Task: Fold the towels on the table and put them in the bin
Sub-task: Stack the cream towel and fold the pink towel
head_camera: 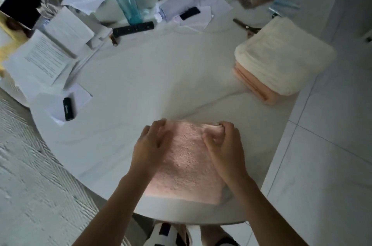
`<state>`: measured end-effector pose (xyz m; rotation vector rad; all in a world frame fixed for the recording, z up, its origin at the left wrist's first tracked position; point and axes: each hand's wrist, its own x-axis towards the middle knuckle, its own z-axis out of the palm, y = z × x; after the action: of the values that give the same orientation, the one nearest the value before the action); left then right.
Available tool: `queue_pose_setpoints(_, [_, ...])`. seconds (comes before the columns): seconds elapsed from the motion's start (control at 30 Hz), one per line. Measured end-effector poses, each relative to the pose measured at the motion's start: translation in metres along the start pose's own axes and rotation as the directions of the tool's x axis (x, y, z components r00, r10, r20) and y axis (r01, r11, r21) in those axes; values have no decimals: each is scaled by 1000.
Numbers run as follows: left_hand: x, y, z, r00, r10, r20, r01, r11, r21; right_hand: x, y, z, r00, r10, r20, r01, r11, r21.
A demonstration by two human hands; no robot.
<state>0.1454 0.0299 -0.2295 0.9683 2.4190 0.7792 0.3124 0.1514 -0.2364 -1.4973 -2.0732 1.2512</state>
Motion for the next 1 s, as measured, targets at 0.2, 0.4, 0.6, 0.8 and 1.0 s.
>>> queue_pose_setpoints(0.2, [11, -3, -1, 994, -67, -91, 66, 998, -17, 11, 5, 4, 998, -27, -51, 23, 997, -77])
queue_pose_setpoints(0.4, [24, 8, -2, 945, -325, -27, 318, 938, -134, 15, -5, 10, 990, 106, -97, -117, 987, -110])
queue_pose_setpoints(0.6, [-3, 24, 7, 900, 435, 31, -436, 894, 104, -17, -35, 27, 954, -295, -45, 229, 823, -520])
queue_pose_setpoints(0.8, [8, -12, 22, 827, 421, 371, -541, 777, 323, -29, 1, 36, 944, -278, 180, 327, 694, -642])
queue_pose_setpoints(1.0, [5, -21, 20, 979, 42, 199, -42, 999, -1, -27, 2, 39, 1000, -3, 25, 15, 870, -492])
